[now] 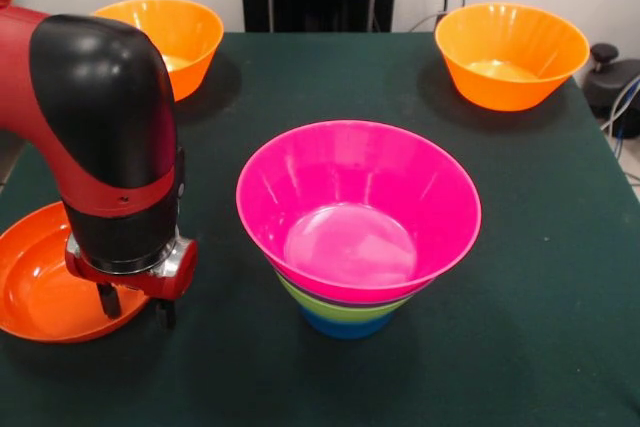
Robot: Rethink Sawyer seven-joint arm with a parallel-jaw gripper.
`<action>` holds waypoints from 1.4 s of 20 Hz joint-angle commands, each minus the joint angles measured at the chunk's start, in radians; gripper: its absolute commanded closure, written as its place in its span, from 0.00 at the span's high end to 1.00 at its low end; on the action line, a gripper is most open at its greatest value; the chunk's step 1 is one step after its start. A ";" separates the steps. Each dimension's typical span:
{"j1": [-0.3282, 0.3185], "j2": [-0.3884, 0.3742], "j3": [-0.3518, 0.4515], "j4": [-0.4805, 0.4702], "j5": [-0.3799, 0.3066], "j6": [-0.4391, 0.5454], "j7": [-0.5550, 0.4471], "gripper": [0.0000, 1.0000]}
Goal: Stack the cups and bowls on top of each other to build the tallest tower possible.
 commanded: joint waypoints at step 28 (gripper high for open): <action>0.066 -0.124 -0.054 0.249 -0.018 0.065 0.044 0.00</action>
